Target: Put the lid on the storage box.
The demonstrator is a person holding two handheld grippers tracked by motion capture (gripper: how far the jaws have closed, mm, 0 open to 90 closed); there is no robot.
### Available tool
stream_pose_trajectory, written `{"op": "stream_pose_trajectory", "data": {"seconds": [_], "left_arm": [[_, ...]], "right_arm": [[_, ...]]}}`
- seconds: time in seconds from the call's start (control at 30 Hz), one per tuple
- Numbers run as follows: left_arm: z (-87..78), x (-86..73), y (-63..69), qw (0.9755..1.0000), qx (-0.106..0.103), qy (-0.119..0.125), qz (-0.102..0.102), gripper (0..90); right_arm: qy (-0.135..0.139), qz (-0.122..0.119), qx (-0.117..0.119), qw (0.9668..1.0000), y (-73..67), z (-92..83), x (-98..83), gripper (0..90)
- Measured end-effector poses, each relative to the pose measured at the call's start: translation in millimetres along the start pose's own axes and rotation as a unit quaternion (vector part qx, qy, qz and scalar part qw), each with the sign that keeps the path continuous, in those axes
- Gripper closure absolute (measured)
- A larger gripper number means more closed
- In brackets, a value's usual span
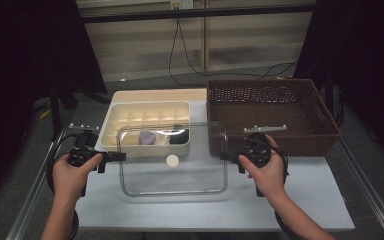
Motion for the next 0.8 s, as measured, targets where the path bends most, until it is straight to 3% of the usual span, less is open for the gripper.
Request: {"op": "stream_pose_trajectory", "data": {"seconds": [0.43, 0.8], "left_arm": [[-20.4, 33.9, -15.4, 0.9998, 0.008, 0.017, 0.006, 72.4], [-28.1, 58.0, -30.7, 0.9994, 0.014, 0.031, 0.006, 72.5]], "right_arm": [[0.010, -0.007, 0.004, 0.9999, -10.7, 9.8, 43.7, 75.7], [0.013, -0.005, 0.002, 0.9999, -13.2, 24.4, 74.1, 75.1]]}}
Point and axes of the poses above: each handheld gripper's, and its own axes: z roughly forward along the jaws, x roughly out of its top, y roughly to its right, the point moved 1 cm from there along z, roughly forward along the jaws, and after that the axes turned 3 degrees about z, right-handed, at the moved point
